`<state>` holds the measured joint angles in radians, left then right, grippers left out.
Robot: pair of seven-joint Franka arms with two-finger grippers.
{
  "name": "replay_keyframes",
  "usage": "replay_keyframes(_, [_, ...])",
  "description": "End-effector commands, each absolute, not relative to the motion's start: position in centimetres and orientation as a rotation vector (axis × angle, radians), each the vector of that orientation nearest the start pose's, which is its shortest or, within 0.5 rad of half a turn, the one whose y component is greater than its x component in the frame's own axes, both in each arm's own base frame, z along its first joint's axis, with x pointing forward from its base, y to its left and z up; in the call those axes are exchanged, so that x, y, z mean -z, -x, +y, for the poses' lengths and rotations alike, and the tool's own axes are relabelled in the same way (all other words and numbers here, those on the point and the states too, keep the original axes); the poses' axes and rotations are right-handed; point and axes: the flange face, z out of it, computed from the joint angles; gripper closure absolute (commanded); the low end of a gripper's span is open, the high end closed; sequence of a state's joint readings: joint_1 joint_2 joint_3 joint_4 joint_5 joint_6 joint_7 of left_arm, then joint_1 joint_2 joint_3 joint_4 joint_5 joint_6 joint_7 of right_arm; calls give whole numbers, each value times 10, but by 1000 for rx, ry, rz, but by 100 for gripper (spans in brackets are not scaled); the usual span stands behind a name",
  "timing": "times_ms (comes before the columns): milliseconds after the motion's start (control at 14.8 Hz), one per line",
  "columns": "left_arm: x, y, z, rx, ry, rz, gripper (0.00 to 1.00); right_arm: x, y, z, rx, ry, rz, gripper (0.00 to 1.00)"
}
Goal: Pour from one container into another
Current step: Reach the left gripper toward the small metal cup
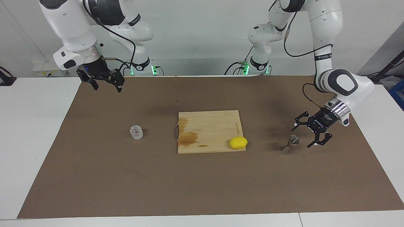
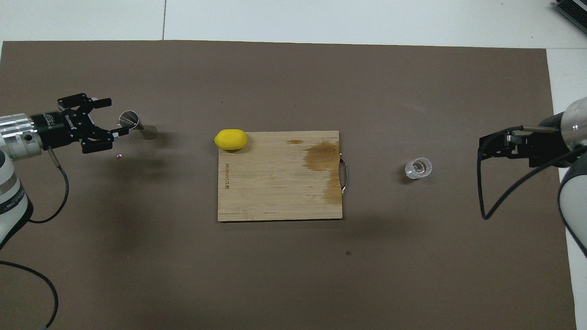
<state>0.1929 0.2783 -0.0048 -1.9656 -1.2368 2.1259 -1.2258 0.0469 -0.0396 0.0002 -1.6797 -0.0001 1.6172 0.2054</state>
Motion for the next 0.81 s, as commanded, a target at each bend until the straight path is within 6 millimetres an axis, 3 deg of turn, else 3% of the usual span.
replay_keyframes(0, [-335,-589,73,679,-995,1923,0,-600,-539,24,-22,3149,207,1])
replay_keyframes(745, [-324,-590,63,650,-1024,1874,2,-599,-539,24,-22,3149,204,1])
